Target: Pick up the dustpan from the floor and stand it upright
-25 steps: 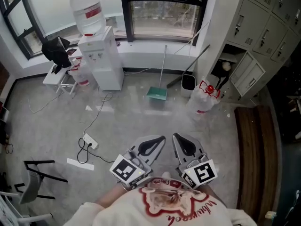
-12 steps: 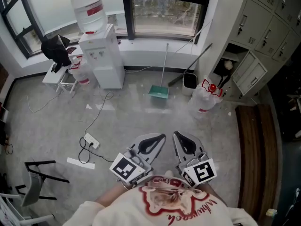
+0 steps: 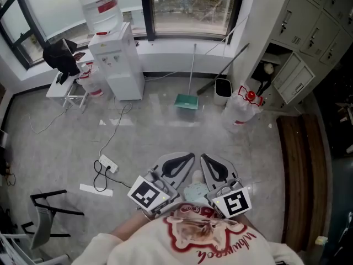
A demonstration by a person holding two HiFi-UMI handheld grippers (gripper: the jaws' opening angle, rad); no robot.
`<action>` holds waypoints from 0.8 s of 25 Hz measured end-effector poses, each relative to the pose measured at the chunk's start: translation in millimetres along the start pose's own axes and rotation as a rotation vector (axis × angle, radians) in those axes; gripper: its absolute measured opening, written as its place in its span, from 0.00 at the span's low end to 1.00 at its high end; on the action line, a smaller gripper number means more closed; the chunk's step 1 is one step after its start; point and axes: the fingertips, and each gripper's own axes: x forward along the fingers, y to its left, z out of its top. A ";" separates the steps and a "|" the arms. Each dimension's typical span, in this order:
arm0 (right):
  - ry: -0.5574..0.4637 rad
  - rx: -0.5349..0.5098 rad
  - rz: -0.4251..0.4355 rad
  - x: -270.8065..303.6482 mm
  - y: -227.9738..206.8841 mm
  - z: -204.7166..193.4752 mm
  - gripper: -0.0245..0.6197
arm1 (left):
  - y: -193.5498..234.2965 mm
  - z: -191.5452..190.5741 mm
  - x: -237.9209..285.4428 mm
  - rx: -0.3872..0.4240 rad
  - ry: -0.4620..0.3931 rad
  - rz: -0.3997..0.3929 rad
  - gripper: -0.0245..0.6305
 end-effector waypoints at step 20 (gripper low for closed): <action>-0.051 0.018 0.020 156.6 -173.9 2.4 0.07 | 169.2 7.5 152.6 0.041 -0.011 0.028 0.07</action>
